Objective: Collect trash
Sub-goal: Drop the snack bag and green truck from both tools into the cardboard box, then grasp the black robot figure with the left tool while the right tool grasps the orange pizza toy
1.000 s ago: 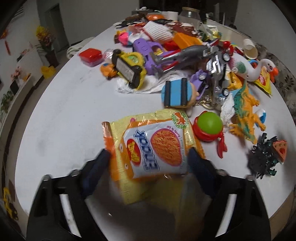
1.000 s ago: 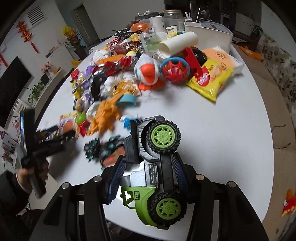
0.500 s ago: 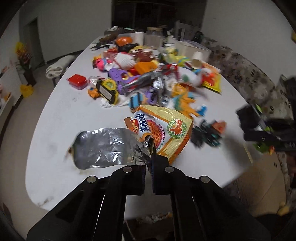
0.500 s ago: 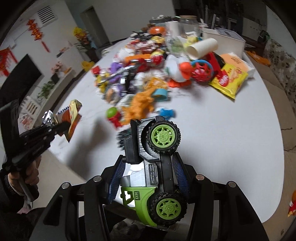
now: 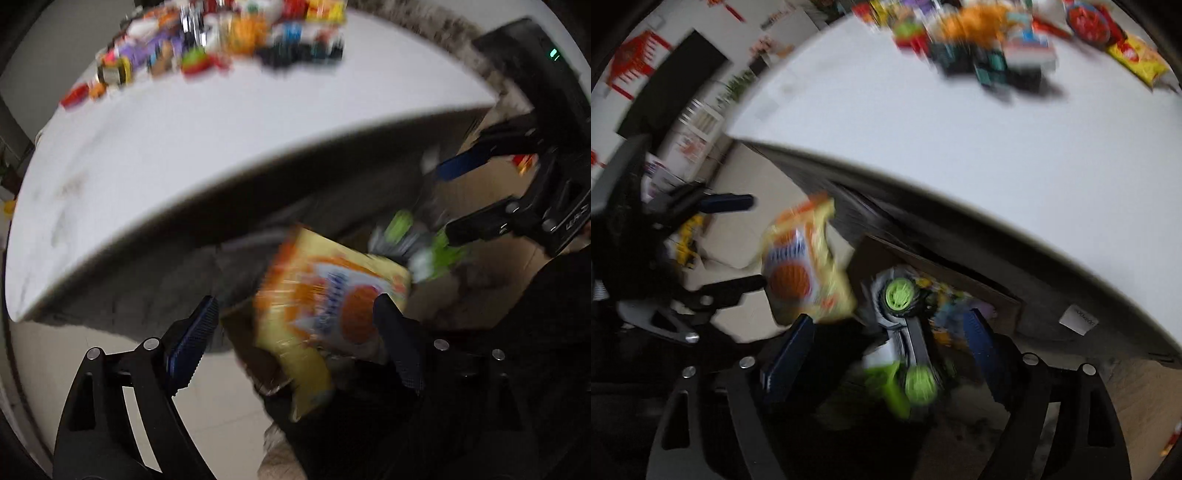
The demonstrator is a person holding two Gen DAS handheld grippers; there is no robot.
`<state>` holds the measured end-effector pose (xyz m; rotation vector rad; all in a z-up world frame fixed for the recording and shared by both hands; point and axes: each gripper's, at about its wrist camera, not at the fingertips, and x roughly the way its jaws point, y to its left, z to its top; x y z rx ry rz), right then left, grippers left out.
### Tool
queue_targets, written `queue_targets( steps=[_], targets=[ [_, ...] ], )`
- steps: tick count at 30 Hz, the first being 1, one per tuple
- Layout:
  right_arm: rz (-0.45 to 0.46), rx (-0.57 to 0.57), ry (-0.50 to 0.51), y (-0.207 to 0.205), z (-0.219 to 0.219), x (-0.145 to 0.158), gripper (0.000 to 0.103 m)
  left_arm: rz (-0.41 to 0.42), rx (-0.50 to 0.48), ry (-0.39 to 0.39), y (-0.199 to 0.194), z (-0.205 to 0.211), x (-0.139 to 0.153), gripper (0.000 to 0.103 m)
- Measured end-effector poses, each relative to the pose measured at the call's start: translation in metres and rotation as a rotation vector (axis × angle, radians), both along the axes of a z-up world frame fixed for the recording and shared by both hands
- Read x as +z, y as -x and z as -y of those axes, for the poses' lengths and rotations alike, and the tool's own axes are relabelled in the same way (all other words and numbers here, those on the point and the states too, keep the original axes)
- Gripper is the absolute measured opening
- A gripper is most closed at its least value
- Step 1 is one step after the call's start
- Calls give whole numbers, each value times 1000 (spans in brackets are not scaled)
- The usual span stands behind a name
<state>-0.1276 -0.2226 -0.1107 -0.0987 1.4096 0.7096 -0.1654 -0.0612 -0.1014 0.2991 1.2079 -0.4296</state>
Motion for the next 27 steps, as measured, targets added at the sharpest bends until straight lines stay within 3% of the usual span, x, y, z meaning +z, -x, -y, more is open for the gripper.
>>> queue_targets(
  steps=[2,4,5,9,12,15,17,18,21,26,27],
  targets=[
    [35,4,-19,1,8,17,69,0,17,-8,0,-4,-1,83],
    [147,-12,-43,-5,19,47,85,41,36,17,1,-10,11,83],
    [231,-41,-52,-14,25,65,87,58,52,25,-1,-14,18,83],
    [349,-185,-41,-71,32,79,88,105,104,72,-19,-20,40,84],
    [347,-259,-44,-113,33,70,85,141,117,77,-36,-20,51,85],
    [348,-260,-45,-142,12,66,84,164,134,75,-45,-17,57,85],
    [333,-241,-26,-154,6,61,75,171,148,87,-48,-17,61,85],
    [313,-233,-22,-160,5,56,59,171,155,92,-51,-17,63,85],
    [231,-277,-105,-159,16,49,53,183,152,112,-53,-13,64,85],
    [216,-267,-114,-153,21,49,54,184,139,132,-67,-5,63,86],
    [216,-265,-118,-152,21,50,48,180,138,137,-70,-2,62,86]
  ],
)
